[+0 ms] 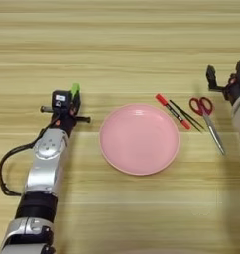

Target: Move the objects on the table

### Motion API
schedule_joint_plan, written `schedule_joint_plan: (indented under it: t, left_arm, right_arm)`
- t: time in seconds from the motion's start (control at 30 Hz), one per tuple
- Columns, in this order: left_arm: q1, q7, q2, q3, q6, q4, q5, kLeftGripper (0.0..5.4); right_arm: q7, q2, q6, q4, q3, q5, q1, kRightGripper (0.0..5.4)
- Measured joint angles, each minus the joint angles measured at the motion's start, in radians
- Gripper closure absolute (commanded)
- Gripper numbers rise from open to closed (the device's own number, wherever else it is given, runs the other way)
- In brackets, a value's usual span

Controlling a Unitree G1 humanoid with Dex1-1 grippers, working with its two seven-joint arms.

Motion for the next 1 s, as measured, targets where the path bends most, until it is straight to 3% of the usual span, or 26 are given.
schedule_joint_plan:
  t: [0.57,1.0]
  left_arm:
    - [0.087,-0.168,-0.020,-0.184,0.133,-0.218,-0.012,4.70]
    - [0.119,-0.279,-0.008,-0.236,0.206,-0.257,-0.035,4.70]
  right_arm:
    - [-0.003,0.010,-0.017,0.004,0.000,-0.008,0.000,0.00]
    - [-0.016,0.019,-0.019,0.015,0.001,-0.014,0.000,0.00]
